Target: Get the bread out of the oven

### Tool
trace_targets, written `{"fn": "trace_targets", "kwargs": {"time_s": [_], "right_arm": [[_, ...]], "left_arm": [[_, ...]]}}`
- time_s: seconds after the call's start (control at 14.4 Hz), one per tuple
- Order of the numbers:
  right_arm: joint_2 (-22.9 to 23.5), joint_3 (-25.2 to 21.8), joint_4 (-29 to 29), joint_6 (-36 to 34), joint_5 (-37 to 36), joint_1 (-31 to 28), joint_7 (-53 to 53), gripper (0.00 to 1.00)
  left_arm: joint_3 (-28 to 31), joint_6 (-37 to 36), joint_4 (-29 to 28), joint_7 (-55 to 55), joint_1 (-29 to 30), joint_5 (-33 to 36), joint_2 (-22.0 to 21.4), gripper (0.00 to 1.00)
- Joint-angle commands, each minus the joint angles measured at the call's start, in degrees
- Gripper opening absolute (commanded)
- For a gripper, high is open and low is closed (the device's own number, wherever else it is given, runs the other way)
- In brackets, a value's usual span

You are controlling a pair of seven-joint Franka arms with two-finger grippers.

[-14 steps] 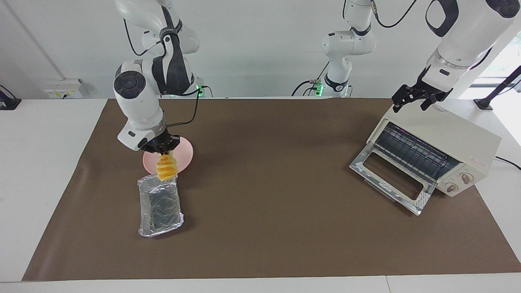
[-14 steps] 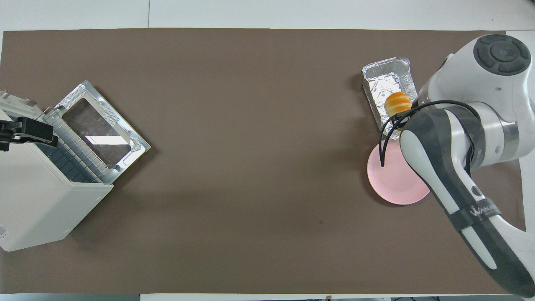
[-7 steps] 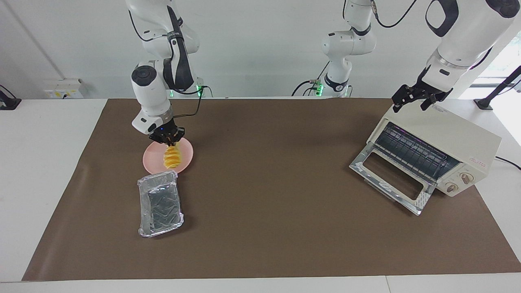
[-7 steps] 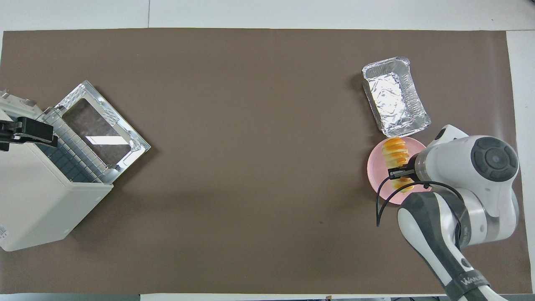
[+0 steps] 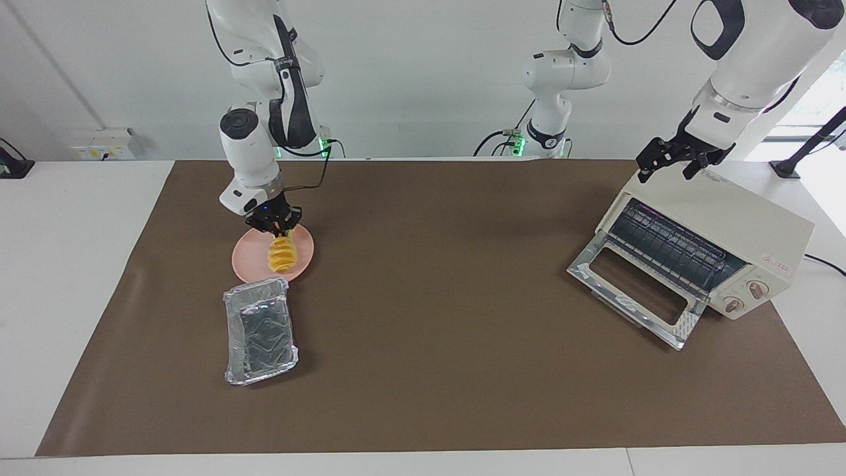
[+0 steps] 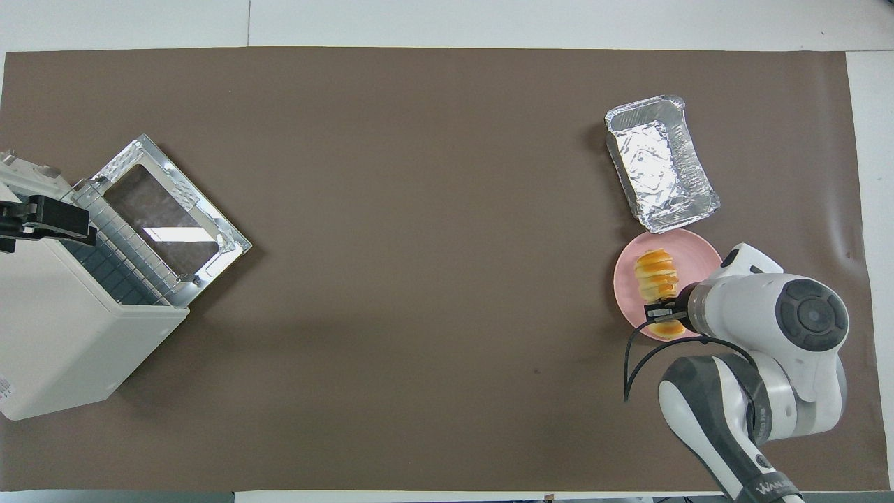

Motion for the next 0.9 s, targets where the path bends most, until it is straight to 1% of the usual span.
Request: {"fn": "trace_targets", "kwargs": {"time_s": [0.0, 0.07, 0.14, 0.28, 0.48, 0.83], "right_arm": [[-1.4, 0.6, 0.5, -1.8, 1.4, -0.9, -0.4, 1.00], [-1.3, 0.6, 2.9, -5.6, 1.4, -1.0, -0.4, 1.00], [-1.1, 0.6, 7.1, -12.0, 1.4, -1.0, -0.4, 1.00], [-0.7, 0.3, 14.4, -21.1, 1.5, -1.1, -0.4, 1.00], [-0.9, 0.1, 25.7, -32.4, 1.5, -2.4, -3.6, 1.00], [-0.5, 0.1, 40.6, -47.8, 1.5, -4.9, -9.4, 1.00]], "left_arm": [[0.1, 0.6, -0.4, 0.8, 0.2, -1.0, -0.6, 1.00], [0.1, 0.6, -0.4, 0.8, 0.2, -1.0, -0.6, 1.00], [0.1, 0.6, -0.4, 0.8, 0.2, -1.0, -0.6, 1.00], [0.1, 0.6, -0.4, 0.8, 0.3, -1.0, -0.6, 1.00], [0.1, 0.6, -0.4, 0.8, 0.3, -1.0, -0.5, 1.00], [0.1, 0.6, -0.4, 0.8, 0.3, -1.0, -0.6, 1.00]]}}
